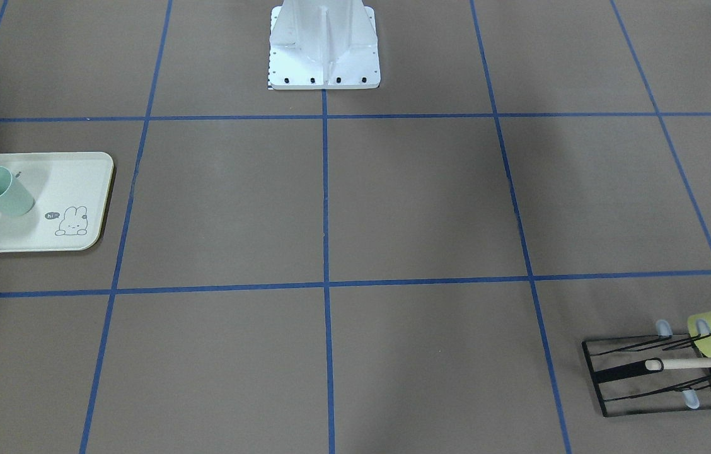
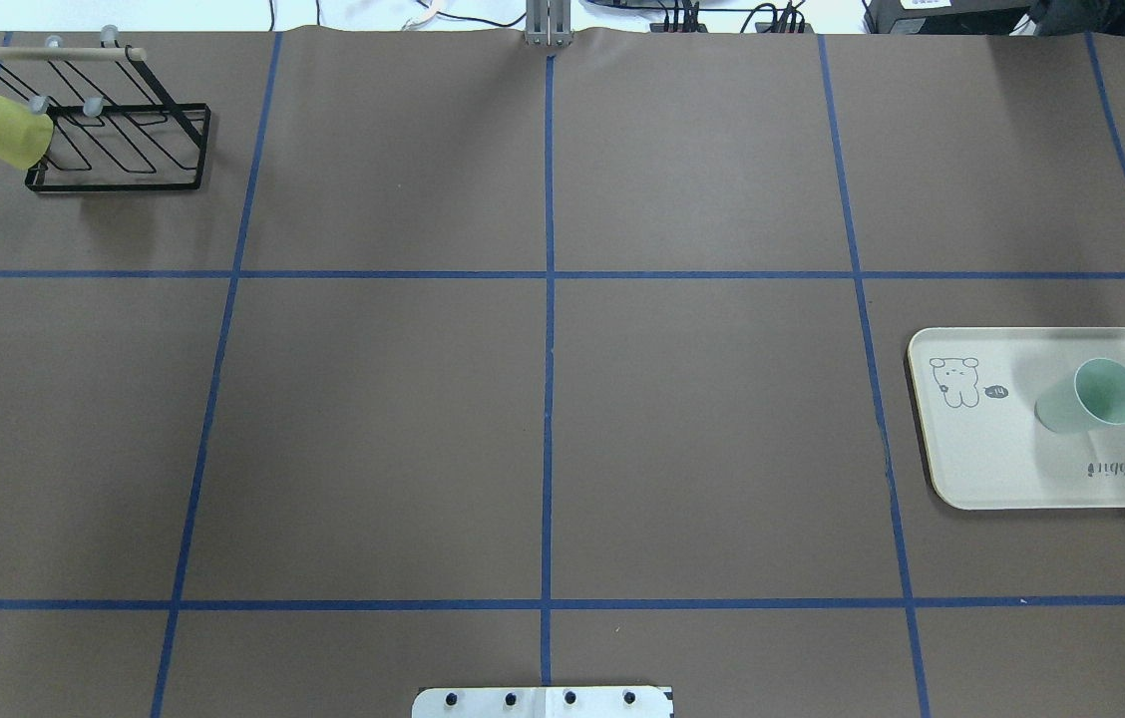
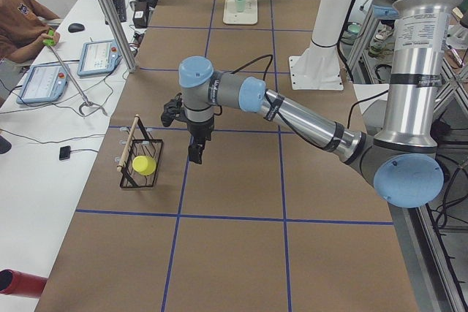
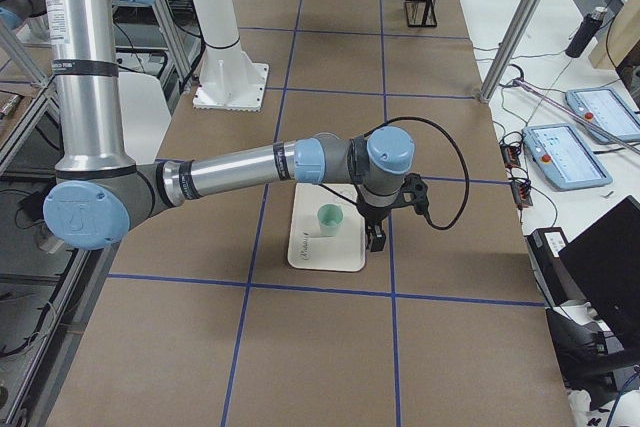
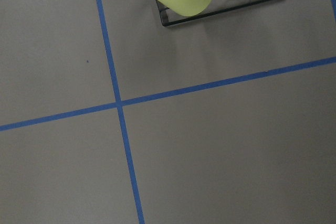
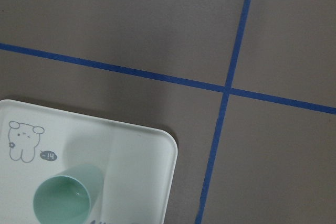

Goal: Left arm grabs green cup and hands to right arm on tray

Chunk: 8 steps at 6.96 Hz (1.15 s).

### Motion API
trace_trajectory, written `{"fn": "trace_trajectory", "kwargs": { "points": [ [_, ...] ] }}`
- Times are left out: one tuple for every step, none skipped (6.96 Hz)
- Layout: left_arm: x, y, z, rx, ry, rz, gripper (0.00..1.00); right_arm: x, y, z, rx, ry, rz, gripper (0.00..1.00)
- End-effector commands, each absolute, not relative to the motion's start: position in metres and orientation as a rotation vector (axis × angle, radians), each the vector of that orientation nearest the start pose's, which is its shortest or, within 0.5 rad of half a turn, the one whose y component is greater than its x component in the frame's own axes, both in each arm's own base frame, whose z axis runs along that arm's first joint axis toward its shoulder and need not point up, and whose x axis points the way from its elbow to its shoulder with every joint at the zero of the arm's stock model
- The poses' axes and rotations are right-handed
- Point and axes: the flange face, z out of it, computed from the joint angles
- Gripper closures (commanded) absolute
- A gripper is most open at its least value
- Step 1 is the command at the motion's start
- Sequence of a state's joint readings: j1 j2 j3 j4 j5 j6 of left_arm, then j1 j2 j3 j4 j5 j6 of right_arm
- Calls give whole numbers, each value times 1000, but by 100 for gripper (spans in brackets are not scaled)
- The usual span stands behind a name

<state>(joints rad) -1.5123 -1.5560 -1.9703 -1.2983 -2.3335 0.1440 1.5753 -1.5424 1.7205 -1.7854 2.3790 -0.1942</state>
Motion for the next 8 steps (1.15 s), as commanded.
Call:
{"fn": "trace_trajectory", "kwargs": {
  "points": [
    [-61, -459, 535, 117, 771, 224, 0, 66, -465, 634, 13, -810, -150, 0],
    [-89, -457, 576, 64, 803, 131, 0, 67, -454, 644, 3, -813, -139, 0],
    [-100, -456, 606, 38, 841, 86, 0, 67, -453, 645, -1, -811, -134, 0],
    [-111, -447, 640, 62, 839, 120, 0, 67, -453, 646, -3, -807, -133, 0],
    [-111, -446, 669, 83, 837, 153, 0, 67, -452, 647, -5, -807, -133, 0],
    [-112, -448, 673, 91, 824, 162, 0, 67, -452, 646, -2, -805, -134, 0],
    [-112, -448, 673, 90, 823, 162, 0, 67, -453, 645, 0, -803, -135, 0],
    [-116, -449, 674, 83, 770, 169, 0, 68, -454, 644, 2, -802, -136, 0]
  ]
}}
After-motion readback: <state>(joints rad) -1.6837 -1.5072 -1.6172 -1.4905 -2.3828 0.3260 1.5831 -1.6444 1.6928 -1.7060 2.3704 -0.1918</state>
